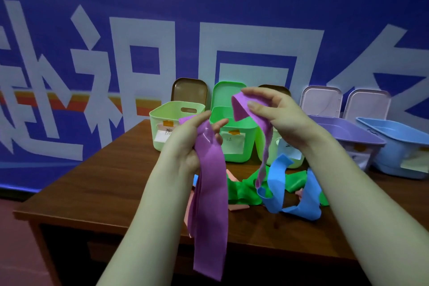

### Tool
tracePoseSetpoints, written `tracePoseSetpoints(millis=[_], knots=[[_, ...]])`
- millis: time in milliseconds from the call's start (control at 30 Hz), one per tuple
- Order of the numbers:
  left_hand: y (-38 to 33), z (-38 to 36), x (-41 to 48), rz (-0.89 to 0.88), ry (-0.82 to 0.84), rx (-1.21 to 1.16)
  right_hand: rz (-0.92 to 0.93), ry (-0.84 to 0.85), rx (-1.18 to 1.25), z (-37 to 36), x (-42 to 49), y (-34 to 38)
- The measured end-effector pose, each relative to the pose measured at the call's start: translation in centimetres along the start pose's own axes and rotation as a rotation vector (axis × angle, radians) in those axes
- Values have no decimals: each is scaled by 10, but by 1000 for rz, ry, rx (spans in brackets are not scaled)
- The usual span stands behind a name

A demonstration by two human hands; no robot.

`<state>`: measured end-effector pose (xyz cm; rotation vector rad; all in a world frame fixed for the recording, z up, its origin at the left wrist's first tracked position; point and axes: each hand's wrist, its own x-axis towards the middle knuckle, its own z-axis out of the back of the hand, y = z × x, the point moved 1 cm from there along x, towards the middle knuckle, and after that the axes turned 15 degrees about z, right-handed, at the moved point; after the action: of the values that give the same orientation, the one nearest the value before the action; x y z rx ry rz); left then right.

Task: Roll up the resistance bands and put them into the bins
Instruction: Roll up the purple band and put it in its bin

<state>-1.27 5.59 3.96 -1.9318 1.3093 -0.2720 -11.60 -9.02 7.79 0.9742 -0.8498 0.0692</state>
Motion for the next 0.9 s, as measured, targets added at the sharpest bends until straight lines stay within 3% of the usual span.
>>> tracePoseSetpoints(millis=[167, 300, 433, 533, 733, 900], knots=[[-1, -10, 1, -57, 12, -37, 51, 248, 114, -12, -22, 19], [-9, -4, 7, -344, -45, -72, 61, 324, 130, -13, -34, 16], [-11, -8, -4, -513, 31, 180, -62, 141, 322, -18, -31, 7], [-9, -12, -16, -517, 2, 359, -101, 80, 315, -18, -27, 9], [-7, -10, -20, -534, -66, 518, 161, 80, 90, -20, -18, 31], [-5, -13, -26, -547, -84, 592, 247, -116, 9, -21, -11, 45]])
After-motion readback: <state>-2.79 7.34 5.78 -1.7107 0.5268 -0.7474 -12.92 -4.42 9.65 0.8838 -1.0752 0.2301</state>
